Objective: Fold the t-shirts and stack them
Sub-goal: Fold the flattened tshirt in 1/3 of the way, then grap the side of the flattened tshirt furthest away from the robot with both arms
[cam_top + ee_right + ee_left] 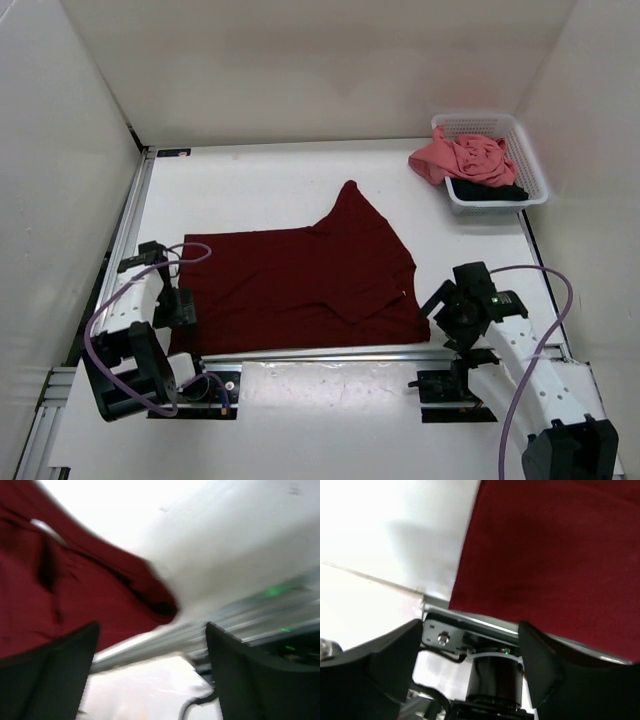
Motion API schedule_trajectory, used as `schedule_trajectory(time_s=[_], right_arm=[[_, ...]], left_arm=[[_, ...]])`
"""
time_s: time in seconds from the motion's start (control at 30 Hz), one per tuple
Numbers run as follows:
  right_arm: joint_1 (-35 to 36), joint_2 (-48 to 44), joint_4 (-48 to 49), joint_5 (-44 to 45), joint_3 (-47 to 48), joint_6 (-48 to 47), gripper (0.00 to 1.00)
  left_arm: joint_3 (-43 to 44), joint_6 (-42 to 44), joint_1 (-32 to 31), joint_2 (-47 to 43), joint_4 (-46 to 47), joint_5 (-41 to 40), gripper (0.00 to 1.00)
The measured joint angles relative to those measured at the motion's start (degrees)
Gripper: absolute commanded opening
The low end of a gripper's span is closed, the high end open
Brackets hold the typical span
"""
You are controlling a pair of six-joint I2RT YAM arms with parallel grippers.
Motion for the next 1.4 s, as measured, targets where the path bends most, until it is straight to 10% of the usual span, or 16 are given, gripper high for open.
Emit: schedule_trajectory(time_s=[0.2,0.67,1.13,1.33,1.4], right_arm=[[1.09,14.29,-2.12,1.9,17.07,-9.84,0.88],[4.13,89.53,9.53,-0.96,98.77,-23.98,0.91],[8.52,104.61,17.27,1.53,105.66,-9.7,0.81],[11.74,105.18,17.38,2.16,104.96,-6.71,0.6],[11.78,105.18,17.35,2.51,104.69,-6.4,0.38]], left_arm=[[8.07,-0.02,0.52,0.04,-1.53,-1.2,0.93],[42.47,0.0,0.55,37.2,16.33,10.93,0.96],[48.3,-0.04,0.15,49.16,19.15,13.22,1.0],[48.33,-0.02,-0.11,50.1,19.98,13.66,1.0],[48.33,-0.02,-0.13,50.1,20.13,13.77,0.96]])
